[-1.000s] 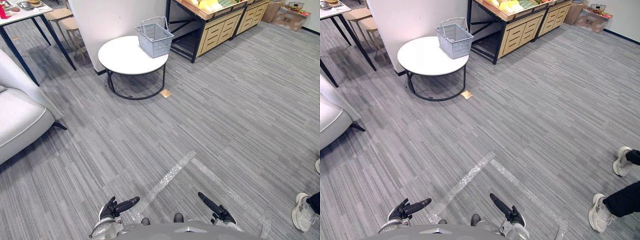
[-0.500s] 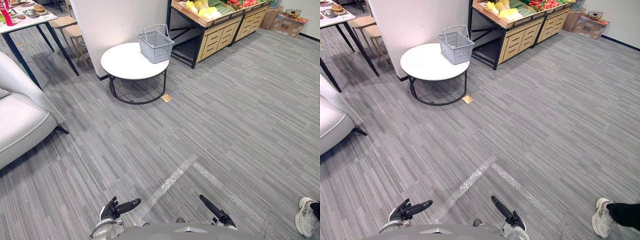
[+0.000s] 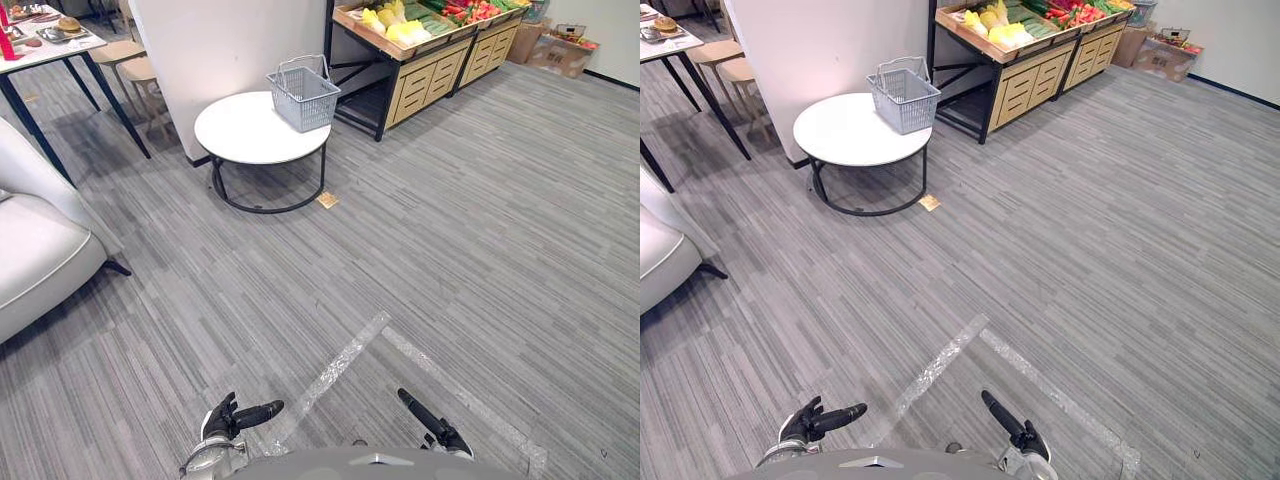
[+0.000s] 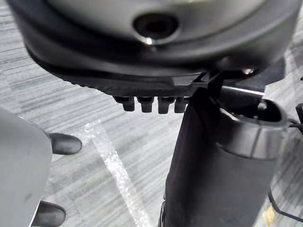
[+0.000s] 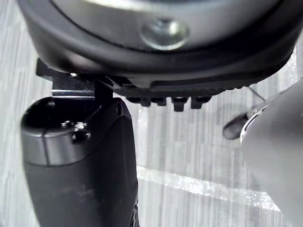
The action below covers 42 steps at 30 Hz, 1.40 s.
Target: Pick vegetable in the basket
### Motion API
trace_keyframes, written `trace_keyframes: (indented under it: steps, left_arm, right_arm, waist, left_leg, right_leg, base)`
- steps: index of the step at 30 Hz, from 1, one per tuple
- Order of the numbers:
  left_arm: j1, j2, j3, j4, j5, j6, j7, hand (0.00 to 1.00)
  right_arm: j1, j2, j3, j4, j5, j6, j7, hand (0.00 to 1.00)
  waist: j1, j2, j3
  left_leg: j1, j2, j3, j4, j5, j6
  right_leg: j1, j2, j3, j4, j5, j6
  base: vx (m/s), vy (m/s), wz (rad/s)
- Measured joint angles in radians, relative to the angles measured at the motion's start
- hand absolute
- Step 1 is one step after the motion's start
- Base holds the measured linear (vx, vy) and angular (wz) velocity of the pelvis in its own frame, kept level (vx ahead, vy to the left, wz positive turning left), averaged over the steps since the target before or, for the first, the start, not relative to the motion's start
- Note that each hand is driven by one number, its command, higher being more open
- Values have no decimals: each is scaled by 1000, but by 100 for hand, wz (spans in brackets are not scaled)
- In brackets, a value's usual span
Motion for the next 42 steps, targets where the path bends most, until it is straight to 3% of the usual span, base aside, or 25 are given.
trace_keyframes:
  steps: [8, 11, 15, 16, 17, 19, 22, 23, 25, 28, 30, 32, 33, 34, 35, 36, 37, 38, 39, 40, 41, 42]
  left_arm:
    - [-1, 0, 2, 5, 6, 0, 1, 100]
    - [-1, 0, 5, -4, 6, 0, 0, 100]
    - [-6, 11, 9, -19, 6, -1, 1, 100]
    - [-6, 10, 8, -21, 7, 0, 5, 100]
    - [-6, 8, 8, -22, 7, 0, 6, 100]
    - [-7, 5, 6, -19, 8, 0, 5, 100]
    - [-21, 12, 8, -8, 10, 3, 7, 100]
    - [-24, 14, 8, -1, 17, 5, 8, 100]
    - [-36, 13, 7, 9, 43, 8, 8, 100]
    - [-51, 3, 6, 15, 60, 12, 7, 100]
    - [-58, -1, 5, 15, 81, 20, 7, 100]
    - [-60, 4, 5, 17, 87, 27, 8, 100]
    - [-57, -1, 2, 26, 87, 27, 8, 100]
    - [-61, -2, 1, 28, 87, 28, 7, 100]
    - [-74, -16, -6, 29, 97, 27, 5, 100]
    - [-87, -35, -10, 28, 117, 26, 5, 100]
    - [-87, -41, -8, 28, 121, 25, 5, 100]
    - [-84, -47, -8, 31, 116, 29, 4, 100]
    - [-83, -49, -3, 29, 116, 31, -2, 100]
    - [-81, -51, 14, 29, 110, 30, -3, 100]
    - [-71, -51, 40, 29, 107, 29, -3, 100]
    - [-64, -52, 52, 29, 107, 29, -3, 100]
  right_arm:
    - [5, 0, 0, -1, -3, 1, 13, 100]
    - [9, -2, -3, -3, -3, 2, 13, 100]
    - [7, -1, -18, -18, -2, 3, 13, 100]
    - [10, -2, -30, -18, -2, 5, 13, 100]
    - [10, -3, -34, -18, -2, 6, 13, 100]
    - [10, -11, -45, -19, -1, 7, 14, 100]
    - [19, -7, -61, -17, -2, 12, 13, 100]
    - [22, -15, -61, -17, -3, 17, 13, 100]
    - [24, -24, -60, -17, -2, 20, 13, 100]
    - [25, -45, -57, -18, -2, 24, 12, 100]
    - [21, -52, -48, -18, -8, 26, 4, 100]
    - [23, -46, -43, -18, -15, 27, -2, 100]
    - [25, -50, -43, -18, -32, 31, -6, 100]
    - [28, -52, -43, -18, -43, 34, -6, 100]
    - [13, -64, -43, -22, -48, 31, -6, 100]
    - [-6, -74, -43, -24, -48, 30, -8, 100]
    - [-15, -76, -43, -24, -48, 30, -9, 100]
    - [-30, -74, -42, -24, -48, 30, -7, 100]
    - [-32, -75, -41, -26, -47, 30, -7, 100]
    - [-32, -80, -38, -28, -47, 25, -4, 100]
    - [-32, -83, -35, -28, -47, 24, -2, 100]
    - [-30, -84, -33, -28, -45, 24, -2, 100]
  waist:
    - [4, -3, 3]
    - [14, -4, 4]
    - [15, -15, 29]
    - [13, -13, 36]
    - [13, -10, 39]
    - [2, 5, 53]
    - [-2, -4, 72]
    - [-8, 1, 75]
    - [-12, 15, 79]
    - [-18, 61, 100]
    - [-31, 69, 119]
    - [-43, 56, 132]
    - [-50, 60, 136]
    - [-60, 66, 136]
    - [-70, 95, 140]
    - [-65, 117, 143]
    - [-64, 122, 143]
    - [-67, 123, 143]
    - [-66, 122, 141]
    - [-65, 126, 138]
    - [-64, 130, 136]
    - [-64, 133, 135]
  left_leg:
    - [26, 3, 22, 0, -8, -5]
    - [6, 8, 60, 1, -23, 13]
    - [-31, 5, 101, 99, -83, 31]
    - [-33, 1, 100, 142, -116, 38]
    - [-32, 2, 101, 159, -131, 41]
    - [-28, 14, 98, 216, -167, 49]
    - [13, 11, 90, 243, -205, 58]
    - [31, 17, 88, 240, -217, 52]
    - [46, 35, 90, 234, -232, 39]
    - [65, 98, 91, 196, -247, 5]
    - [100, 128, 85, 156, -265, -38]
    - [145, 134, 76, 139, -293, -86]
    - [173, 152, 62, 136, -316, -126]
    - [176, 171, 59, 143, -320, -135]
    - [159, 203, 56, 170, -312, -167]
    - [137, 238, 62, 213, -295, -197]
    - [125, 253, 61, 241, -285, -210]
    - [109, 277, 56, 309, -255, -223]
    - [100, 287, 50, 352, -233, -223]
    - [55, 312, 29, 491, -179, -216]
    - [-6, 342, 14, 664, -77, -200]
    - [-47, 363, 4, 764, -61, -200]
  right_leg:
    - [17, 3, 17, 4, 2, -1]
    - [-31, 4, 34, 47, -21, -7]
    - [-113, -26, 43, 229, -111, 18]
    - [-136, -45, 38, 318, -147, 52]
    - [-150, -51, 32, 363, -152, 60]
    - [-224, -64, 24, 569, -150, 61]
    - [-306, -102, -4, 806, -141, 38]
    - [-333, -110, -15, 864, -178, -3]
    - [-366, -101, -29, 856, -223, -9]
    - [-441, -39, -58, 633, -215, -1]
    - [-476, -28, -93, 352, -119, 19]
    - [-482, -49, -124, 221, -36, 18]
    - [-491, -62, -138, 250, 56, -4]
    - [-500, -62, -155, 289, 82, -24]
    - [-534, -58, -178, 376, 70, -50]
    - [-568, -45, -194, 464, 12, -103]
    - [-580, -44, -205, 507, -21, -117]
    - [-583, -38, -214, 574, -90, -133]
    - [-576, -30, -215, 593, -122, -136]
    - [-547, -5, -215, 601, -170, -144]
    - [-495, 32, -206, 568, -198, -149]
    - [-464, 59, -198, 537, -201, -153]
  base:
    - [-64, -19, -7]
    - [-62, -8, -20]
    - [13, 11, -6]
    - [58, 41, -4]
    - [63, 59, -3]
    - [75, 86, 9]
    - [146, 44, 8]
    - [242, 27, -7]
    - [237, 3, -9]
    - [340, -61, -2]
    - [434, -149, 17]
    - [511, -241, 33]
    - [546, -298, 47]
    - [562, -358, 60]
    - [567, -405, 46]
    - [650, -501, 32]
    - [657, -502, 10]
    - [550, -411, 5]
    - [547, -389, 0]
    - [504, -346, -23]
    - [489, -317, -33]
    - [485, -269, -56]
